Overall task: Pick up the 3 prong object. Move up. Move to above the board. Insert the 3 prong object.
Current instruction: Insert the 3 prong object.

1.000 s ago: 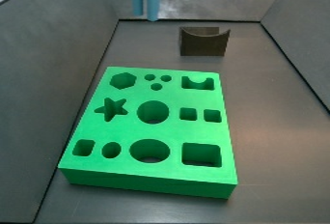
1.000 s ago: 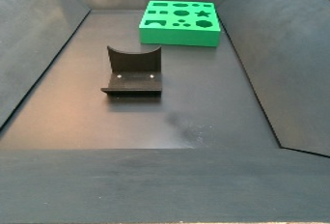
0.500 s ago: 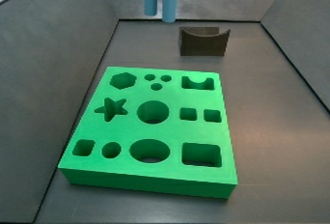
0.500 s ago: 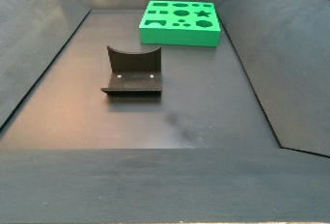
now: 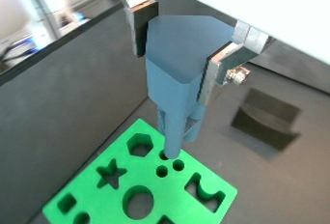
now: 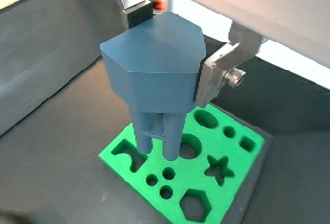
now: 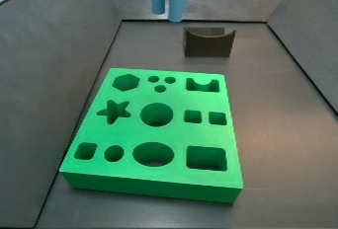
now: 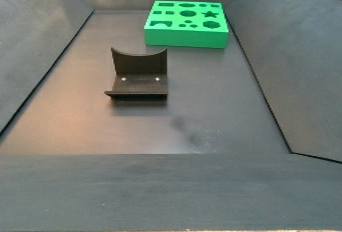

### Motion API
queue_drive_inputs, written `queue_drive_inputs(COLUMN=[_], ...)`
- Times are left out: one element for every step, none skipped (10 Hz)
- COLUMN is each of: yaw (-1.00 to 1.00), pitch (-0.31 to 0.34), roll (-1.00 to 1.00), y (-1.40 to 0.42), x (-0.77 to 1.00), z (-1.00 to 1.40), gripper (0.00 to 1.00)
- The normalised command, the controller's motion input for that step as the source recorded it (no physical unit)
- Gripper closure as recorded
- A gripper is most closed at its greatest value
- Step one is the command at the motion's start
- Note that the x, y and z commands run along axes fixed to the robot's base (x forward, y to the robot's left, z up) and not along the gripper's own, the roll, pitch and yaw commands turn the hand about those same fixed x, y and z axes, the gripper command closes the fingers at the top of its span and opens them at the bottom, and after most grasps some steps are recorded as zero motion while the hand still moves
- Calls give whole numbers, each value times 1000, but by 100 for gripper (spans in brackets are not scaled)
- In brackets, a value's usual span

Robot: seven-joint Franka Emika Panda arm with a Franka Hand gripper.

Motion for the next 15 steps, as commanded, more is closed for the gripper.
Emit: queue_drive_inputs(yaw=[-1000,-1000,-1000,-1000,-786,0,0,0,60,226,186,169,211,220,220], pitch=[0,0,0,0,0,-4,0,-57,-69,-76,-83,-36,0,0,0], roll=[20,20,21,21,0,0,11,54,40,0,0,13,119,181,171], y=[0,0,0,0,189,0,0,14,0,0,17,103,157,186,143], x=[0,0,0,0,0,0,0,0,0,83,131,26,0,0,0], z=[-34,-37,-43,-60,-71,0,-69,-491,-554,-526,-403,-354,-306,-297,-300], gripper=[100,100,100,100,100,100,100,100,100,100,100,100,100,100,100])
